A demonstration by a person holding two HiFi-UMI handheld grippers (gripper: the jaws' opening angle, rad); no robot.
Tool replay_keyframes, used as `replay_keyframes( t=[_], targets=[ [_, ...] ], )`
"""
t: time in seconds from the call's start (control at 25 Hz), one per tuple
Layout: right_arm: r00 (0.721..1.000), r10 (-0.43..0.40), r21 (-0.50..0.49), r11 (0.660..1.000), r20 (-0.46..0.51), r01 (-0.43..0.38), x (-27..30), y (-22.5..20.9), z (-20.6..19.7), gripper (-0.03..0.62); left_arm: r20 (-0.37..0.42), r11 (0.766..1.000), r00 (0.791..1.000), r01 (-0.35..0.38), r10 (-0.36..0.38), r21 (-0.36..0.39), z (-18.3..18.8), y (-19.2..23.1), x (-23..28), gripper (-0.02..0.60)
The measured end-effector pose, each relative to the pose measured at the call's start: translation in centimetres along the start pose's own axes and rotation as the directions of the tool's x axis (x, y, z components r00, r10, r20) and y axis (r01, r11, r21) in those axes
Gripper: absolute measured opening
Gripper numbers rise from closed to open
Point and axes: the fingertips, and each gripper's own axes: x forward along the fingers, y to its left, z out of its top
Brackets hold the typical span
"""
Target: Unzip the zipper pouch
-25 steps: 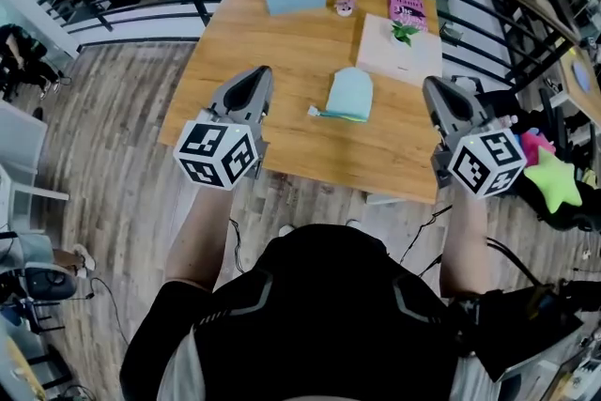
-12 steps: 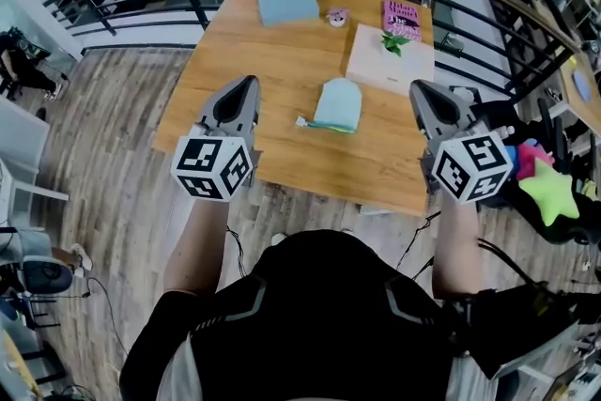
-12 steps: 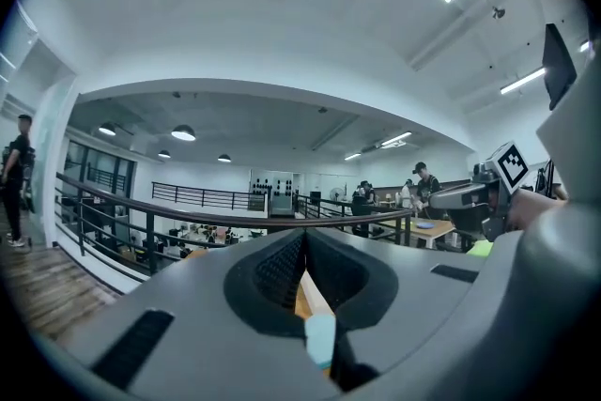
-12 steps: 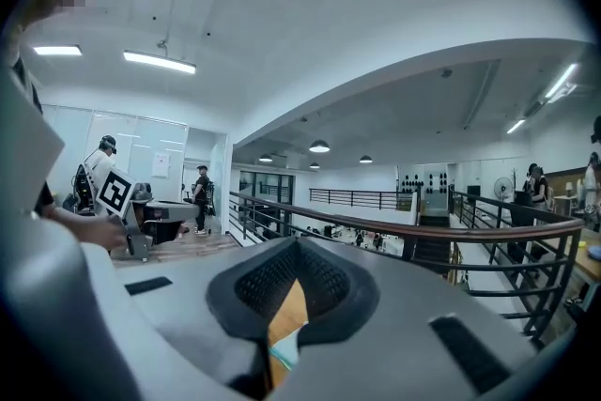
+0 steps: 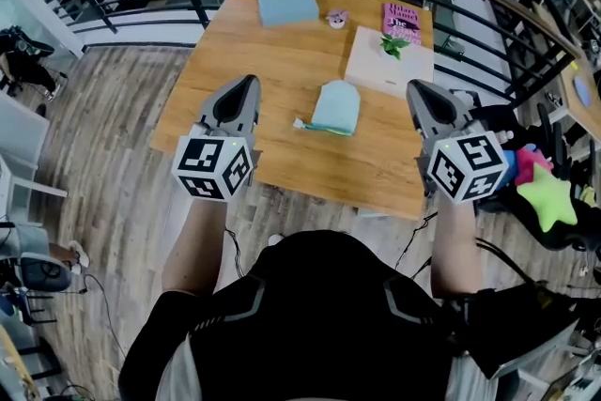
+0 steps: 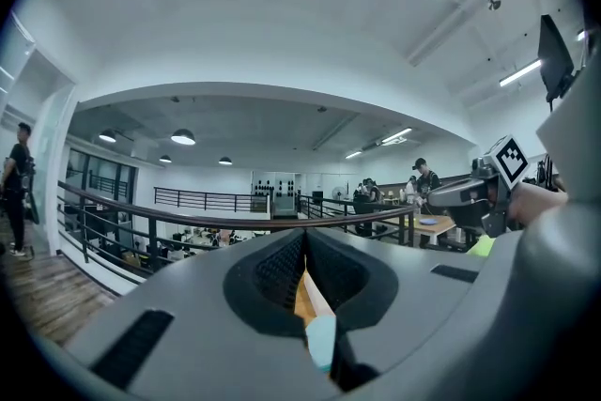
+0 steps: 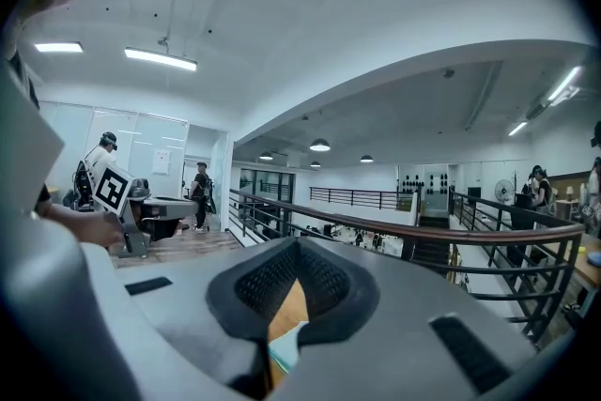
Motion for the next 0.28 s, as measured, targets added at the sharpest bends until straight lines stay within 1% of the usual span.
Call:
replay_keyframes(
  t=[0.12,0.28],
  targets=[
    [1.000,-0.003,-0.004,1.000,-0.004,0.003,0.10,-0.25,-0.06,0.008,-0.006,1.000,1.000,-0.002,0.002,0.004,-0.14,-0.09,0.12,0.029],
    [1.000,-0.010,-0.005,1.000,-0.009,0.010,0.32,-0.56,-0.27,0.009,-0.018,1.000,1.000,0.000,-0.001,-0.011,-0.39,-0.11,0.53,0.029]
  ],
)
